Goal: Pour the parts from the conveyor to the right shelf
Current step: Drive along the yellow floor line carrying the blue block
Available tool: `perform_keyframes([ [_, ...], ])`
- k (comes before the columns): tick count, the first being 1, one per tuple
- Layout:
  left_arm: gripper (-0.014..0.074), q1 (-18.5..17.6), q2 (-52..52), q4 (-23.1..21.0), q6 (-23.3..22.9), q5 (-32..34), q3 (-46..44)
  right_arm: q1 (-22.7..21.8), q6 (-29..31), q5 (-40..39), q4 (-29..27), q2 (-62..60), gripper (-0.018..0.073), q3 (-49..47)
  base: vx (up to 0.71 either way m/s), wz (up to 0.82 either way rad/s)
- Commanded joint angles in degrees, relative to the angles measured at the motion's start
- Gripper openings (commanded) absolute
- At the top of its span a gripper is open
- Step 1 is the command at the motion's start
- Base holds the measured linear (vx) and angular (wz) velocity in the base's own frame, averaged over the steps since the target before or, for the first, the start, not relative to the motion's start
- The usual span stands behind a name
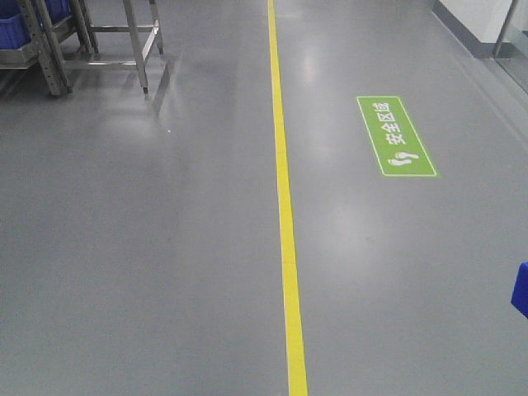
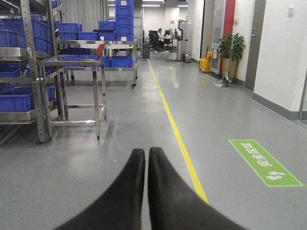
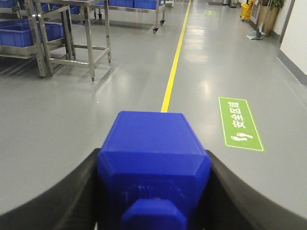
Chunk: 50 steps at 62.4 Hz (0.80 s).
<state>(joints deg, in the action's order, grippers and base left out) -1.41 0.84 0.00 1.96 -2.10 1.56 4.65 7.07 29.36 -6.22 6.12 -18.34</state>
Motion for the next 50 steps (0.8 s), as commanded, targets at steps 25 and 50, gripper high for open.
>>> perform_keyframes([
  [25,-0.0006,-0.09,0.72,0.0,-0.49,4.39,1.77,-0.35,0.34,-4.36,-0.16,0.68,-0.0005,-1.49,0.61,-0.06],
  [50,-0.0006,-0.09,0.72,0.0,-0.49,4.39,1.77,-0.35,0.34,-4.5,-0.16,0.68,-0.0005,-1.49,0.7,-0.11],
])
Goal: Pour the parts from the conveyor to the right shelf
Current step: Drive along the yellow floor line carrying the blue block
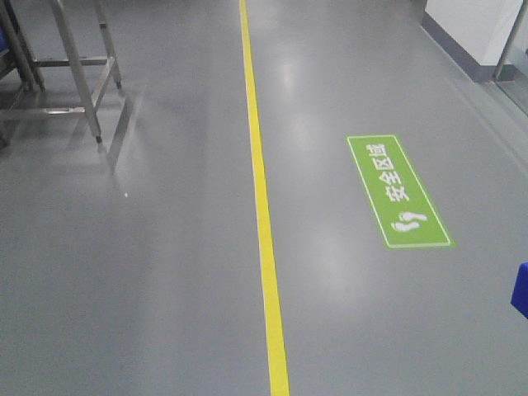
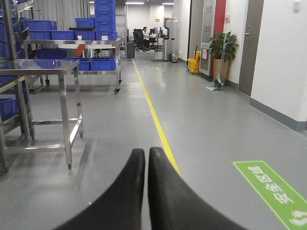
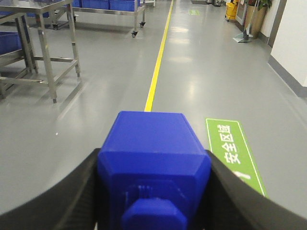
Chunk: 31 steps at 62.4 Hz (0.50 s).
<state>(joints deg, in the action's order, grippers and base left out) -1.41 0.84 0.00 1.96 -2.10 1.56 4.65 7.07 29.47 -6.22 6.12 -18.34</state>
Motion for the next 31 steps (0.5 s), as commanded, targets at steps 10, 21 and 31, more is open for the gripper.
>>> perform_keyframes([
  [10,-0.0006,-0.09,0.72,0.0,-0.49,4.39,1.77,-0.35,0.34,-4.61,-0.16,0.68,-0.0005,-1.49,0.75,-0.01],
  [21,-0.0006,-0.09,0.72,0.0,-0.49,4.39,1.77,-0.35,0.34,-4.6,-0.16,0.68,-0.0005,-1.49,0.76,0.06],
  [31,-0.0006,-0.09,0.72,0.0,-0.49,4.39,1.77,-0.35,0.34,-4.55,-0.16,0.68,-0.0005,-1.49,0.76,0.09],
])
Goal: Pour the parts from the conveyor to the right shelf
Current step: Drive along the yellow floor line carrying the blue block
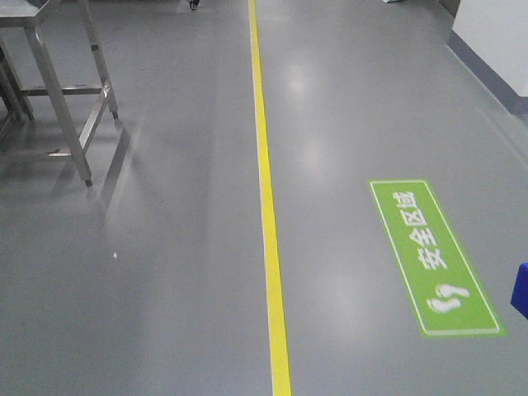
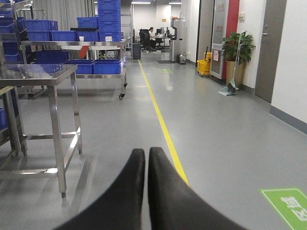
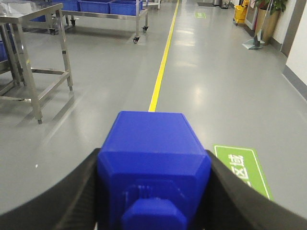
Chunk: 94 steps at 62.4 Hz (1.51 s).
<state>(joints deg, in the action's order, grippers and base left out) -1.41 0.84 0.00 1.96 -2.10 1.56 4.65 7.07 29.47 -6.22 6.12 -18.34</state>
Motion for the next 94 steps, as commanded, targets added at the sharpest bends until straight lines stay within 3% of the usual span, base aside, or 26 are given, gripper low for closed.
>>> perform_keyframes([
  [1,-0.0006,-0.09,0.72,0.0,-0.49,4.39,1.77,-0.35,0.34,-4.55,-0.16,0.68,-0.0005,-1.49,0.76,0.08],
  [94,-0.0006,-0.09,0.72,0.0,-0.49,4.39,1.77,-0.35,0.34,-4.21,-0.18,0.68,-0.0005,-1.49,0.8,0.05],
])
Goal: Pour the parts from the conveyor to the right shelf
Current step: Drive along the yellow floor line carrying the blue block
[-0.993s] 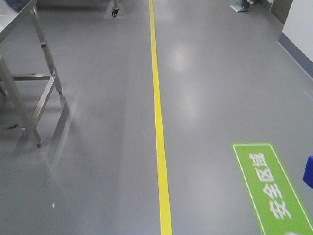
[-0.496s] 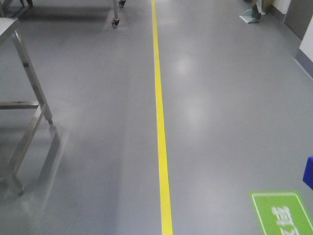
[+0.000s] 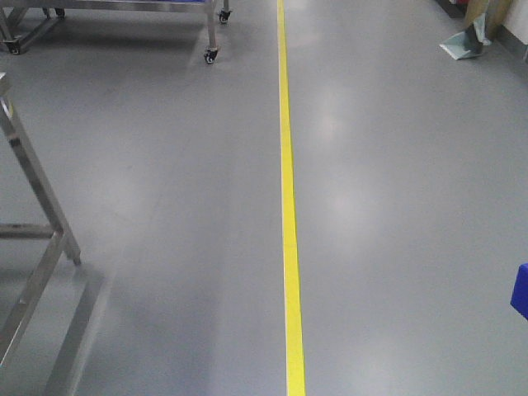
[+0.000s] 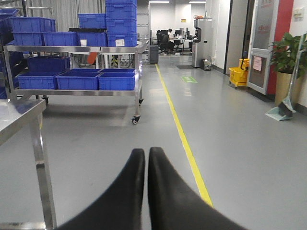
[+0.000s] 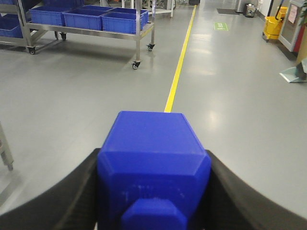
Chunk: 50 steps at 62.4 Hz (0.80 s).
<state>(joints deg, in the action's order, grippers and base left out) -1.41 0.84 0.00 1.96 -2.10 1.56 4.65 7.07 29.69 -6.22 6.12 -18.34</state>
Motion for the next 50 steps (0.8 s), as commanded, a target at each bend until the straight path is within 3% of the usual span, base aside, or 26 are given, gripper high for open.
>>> perform_keyframes([
  [1,-0.0006,-0.09,0.72,0.0,-0.49,4.39,1.77,-0.35,0.34,-4.43,-0.18,0.68,-0.0005,-1.49,0.79,0.09],
  [50,-0.0006,-0.09,0.72,0.0,-0.49,4.39,1.77,-0.35,0.34,-4.46,-0.18,0.68,-0.0005,-1.49,0.81,-0.01],
])
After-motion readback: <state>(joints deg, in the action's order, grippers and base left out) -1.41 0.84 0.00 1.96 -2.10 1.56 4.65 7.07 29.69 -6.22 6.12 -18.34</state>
